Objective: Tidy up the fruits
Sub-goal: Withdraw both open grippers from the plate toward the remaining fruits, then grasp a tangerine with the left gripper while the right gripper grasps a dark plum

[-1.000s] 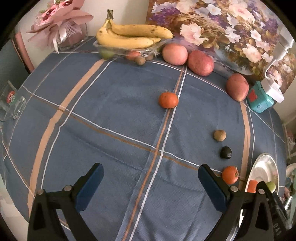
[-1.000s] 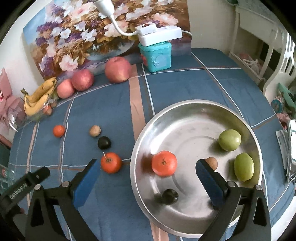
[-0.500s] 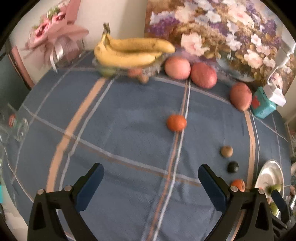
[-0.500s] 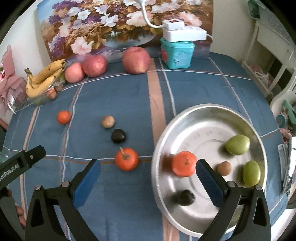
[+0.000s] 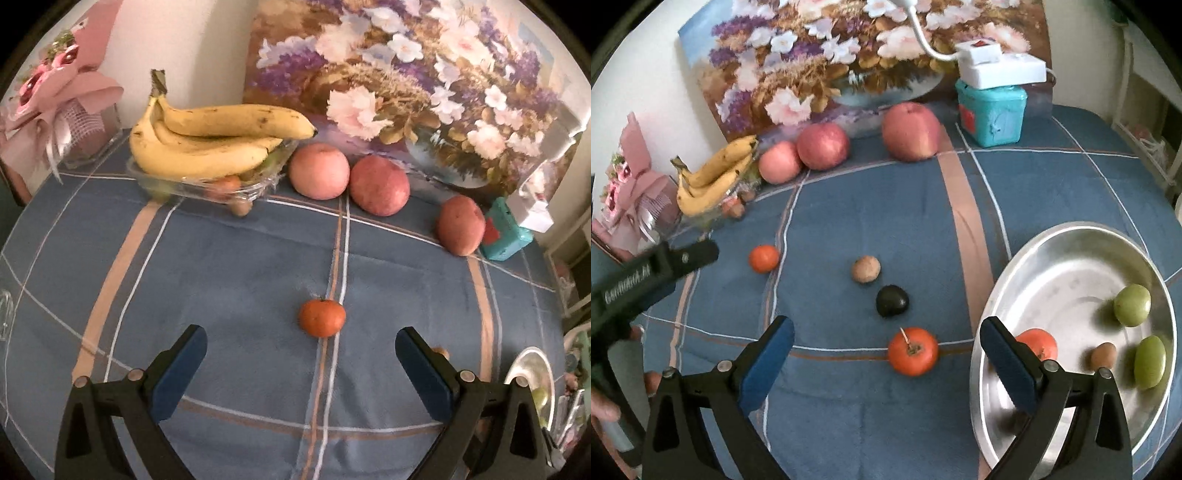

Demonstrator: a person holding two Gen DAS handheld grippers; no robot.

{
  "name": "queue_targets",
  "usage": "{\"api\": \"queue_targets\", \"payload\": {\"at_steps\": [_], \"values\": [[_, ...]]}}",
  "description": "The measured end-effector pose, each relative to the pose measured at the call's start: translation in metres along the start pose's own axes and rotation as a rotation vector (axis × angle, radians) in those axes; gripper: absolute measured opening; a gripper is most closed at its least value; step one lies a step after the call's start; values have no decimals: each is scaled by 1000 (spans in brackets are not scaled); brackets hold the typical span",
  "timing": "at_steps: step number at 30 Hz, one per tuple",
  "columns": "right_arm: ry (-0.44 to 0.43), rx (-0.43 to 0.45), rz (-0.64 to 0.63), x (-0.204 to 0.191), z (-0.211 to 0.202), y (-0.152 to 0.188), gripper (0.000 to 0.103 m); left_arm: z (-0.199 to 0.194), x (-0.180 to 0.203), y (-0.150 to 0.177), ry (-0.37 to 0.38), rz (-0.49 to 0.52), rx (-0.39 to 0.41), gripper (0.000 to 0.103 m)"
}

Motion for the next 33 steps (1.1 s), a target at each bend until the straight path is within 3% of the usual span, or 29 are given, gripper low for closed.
{"api": "queue_targets", "payload": {"at_steps": [3,5,7,9,12,21,26,30,33], "values": [[1,-23,-3,-1,10,1,95,13,0,0,28,-16,-21,103],[-7,-27,11,2,14,0,86,22,2,1,93,-51,-39,103],[-11,-25,25,4,16,1,85,29,6,2,124,-64,-46,103],[-20,-27,29,4,19,-2,84,32,11,3,107,-43,-40,103],[-23,-20,16,2,23,-6,63,40,18,0,79,-5,-41,103],[36,-66,-57,-8,52,-10,54,69,10,-1,56,-10,-83,100],[57,-81,-69,-6,63,-9,47,73,9,-1,43,1,-96,77],[59,-72,-72,-7,62,-11,31,69,7,-3,72,-10,-96,44],[57,-71,-69,-5,61,-11,26,66,10,-6,83,-19,-98,39]]}}
Point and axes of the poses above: each gripper's, at about its wrist camera, not at the fingertips, and z roughly the way its jaws point, x to its right, y to its underside, the point moved 2 cm from there along z, roughly the way its jaws point, and after that the axes turned 7 degrees about z, right-handed, at the moved point
